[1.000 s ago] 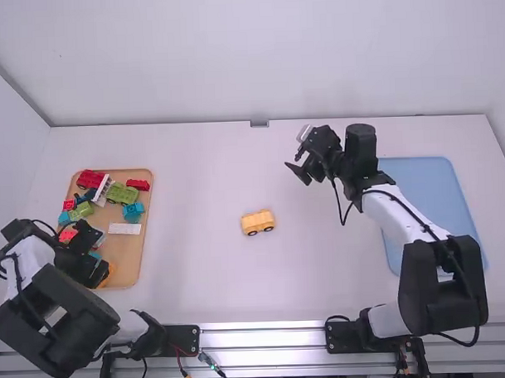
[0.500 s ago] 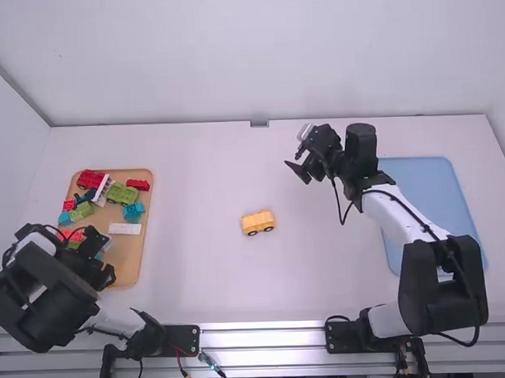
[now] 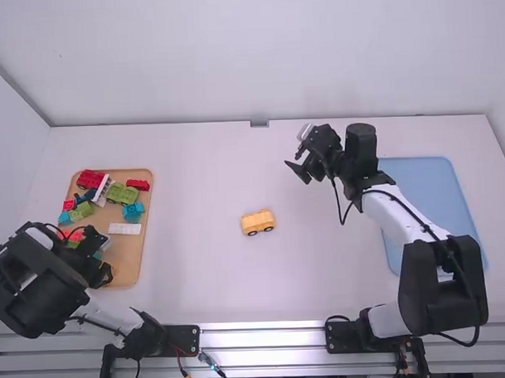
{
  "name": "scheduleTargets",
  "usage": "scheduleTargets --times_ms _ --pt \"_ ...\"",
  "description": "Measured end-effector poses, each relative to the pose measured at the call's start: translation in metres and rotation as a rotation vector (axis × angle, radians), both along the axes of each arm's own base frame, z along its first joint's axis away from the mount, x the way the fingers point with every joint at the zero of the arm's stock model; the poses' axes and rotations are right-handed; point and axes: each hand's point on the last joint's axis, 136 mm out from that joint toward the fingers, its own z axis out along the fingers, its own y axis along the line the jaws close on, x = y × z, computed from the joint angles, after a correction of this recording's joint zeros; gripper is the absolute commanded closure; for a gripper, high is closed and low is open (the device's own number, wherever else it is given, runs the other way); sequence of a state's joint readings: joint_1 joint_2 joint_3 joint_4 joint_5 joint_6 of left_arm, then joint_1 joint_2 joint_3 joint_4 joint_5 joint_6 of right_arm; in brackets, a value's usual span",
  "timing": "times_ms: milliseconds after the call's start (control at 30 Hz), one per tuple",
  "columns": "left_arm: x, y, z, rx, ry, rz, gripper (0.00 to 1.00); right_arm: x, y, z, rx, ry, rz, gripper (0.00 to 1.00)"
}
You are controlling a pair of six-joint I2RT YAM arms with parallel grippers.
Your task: Assemble lego blocks to make yellow taxi
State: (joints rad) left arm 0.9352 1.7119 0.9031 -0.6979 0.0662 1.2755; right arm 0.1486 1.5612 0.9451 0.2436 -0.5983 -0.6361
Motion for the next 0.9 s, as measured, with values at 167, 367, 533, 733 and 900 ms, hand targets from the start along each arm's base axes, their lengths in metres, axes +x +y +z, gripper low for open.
scheduleTargets --times_ms 167,367,533,733,900 --pt "0.0001 0.0033 -0.0002 0.016 0.002 -0.002 0.31 -0.0002 -0.0002 -0.0006 0.0 0.003 -0.001 0.01" --pt "-0.0007 0.0021 -0.0004 0.012 0.004 -0.03 0.41 -0.0005 -0.0018 -0.0027 -0.003 0.013 -0.005 0.01" --pt "-0.0007 0.0021 -0.0004 0.013 0.003 -0.04 0.4 0.0007 -0.0069 -0.004 -0.004 0.02 -0.018 0.01" --pt "-0.0001 0.0042 -0.0013 0.023 0.0 -0.051 0.29 0.0009 -0.0083 -0.0045 -0.004 0.023 -0.021 0.01" --pt "-0.0013 0.0065 -0.0068 0.047 0.0 -0.051 0.29 0.0009 -0.0083 -0.0046 -0.004 0.023 -0.021 0.01"
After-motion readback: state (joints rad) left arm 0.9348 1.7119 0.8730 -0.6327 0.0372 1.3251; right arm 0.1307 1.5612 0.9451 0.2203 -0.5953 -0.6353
